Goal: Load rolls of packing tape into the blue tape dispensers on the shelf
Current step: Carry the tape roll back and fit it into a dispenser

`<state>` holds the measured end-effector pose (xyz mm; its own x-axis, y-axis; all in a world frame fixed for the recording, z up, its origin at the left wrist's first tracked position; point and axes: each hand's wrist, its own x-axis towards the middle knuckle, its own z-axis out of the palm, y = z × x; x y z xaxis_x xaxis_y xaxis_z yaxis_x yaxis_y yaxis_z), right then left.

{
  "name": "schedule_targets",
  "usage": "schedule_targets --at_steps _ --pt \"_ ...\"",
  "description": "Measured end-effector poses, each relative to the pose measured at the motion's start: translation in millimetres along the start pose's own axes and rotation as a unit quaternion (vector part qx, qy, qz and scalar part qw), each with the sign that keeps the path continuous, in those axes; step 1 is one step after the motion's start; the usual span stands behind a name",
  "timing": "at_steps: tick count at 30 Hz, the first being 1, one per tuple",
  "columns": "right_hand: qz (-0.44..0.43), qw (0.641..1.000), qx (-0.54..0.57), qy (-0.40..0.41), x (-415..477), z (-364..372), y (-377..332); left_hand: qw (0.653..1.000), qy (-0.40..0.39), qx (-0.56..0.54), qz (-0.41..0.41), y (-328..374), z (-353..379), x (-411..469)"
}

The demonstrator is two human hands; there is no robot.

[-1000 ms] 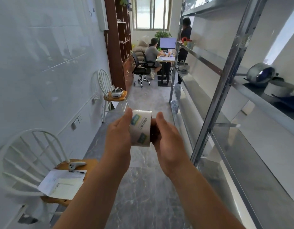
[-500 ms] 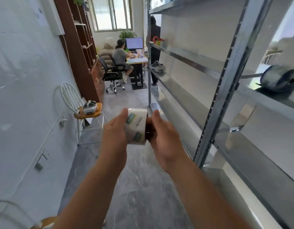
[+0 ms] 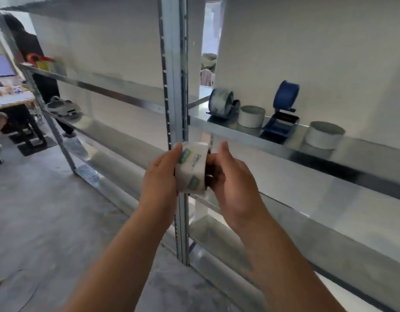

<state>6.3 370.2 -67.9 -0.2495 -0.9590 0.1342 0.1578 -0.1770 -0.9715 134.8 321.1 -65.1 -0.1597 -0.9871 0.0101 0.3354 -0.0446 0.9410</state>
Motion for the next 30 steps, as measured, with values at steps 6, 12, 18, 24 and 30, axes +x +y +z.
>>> schedule_targets --at_steps 6,12,18,24,30 --pt "-0.033 0.994 0.065 0.086 4.7 -76.4 -21.4 0.99 -0.133 0.047 -0.008 -17.6 81.2 26.9" --pt "-0.048 0.986 0.082 0.139 27.9 -115.9 -31.8 0.979 -0.194 0.057 -0.014 -25.3 133.3 57.5" --pt "-0.05 0.986 0.049 0.155 52.5 -144.8 -36.0 0.978 -0.207 0.028 -0.012 -33.3 159.1 87.4" --pt "-0.076 0.967 0.058 0.237 67.8 -158.1 -42.5 0.976 -0.217 0.033 0.005 -38.3 168.1 119.8" --pt "-0.104 0.929 0.085 0.344 75.9 -158.1 -43.0 0.973 -0.231 0.003 0.025 -33.9 177.6 154.5"
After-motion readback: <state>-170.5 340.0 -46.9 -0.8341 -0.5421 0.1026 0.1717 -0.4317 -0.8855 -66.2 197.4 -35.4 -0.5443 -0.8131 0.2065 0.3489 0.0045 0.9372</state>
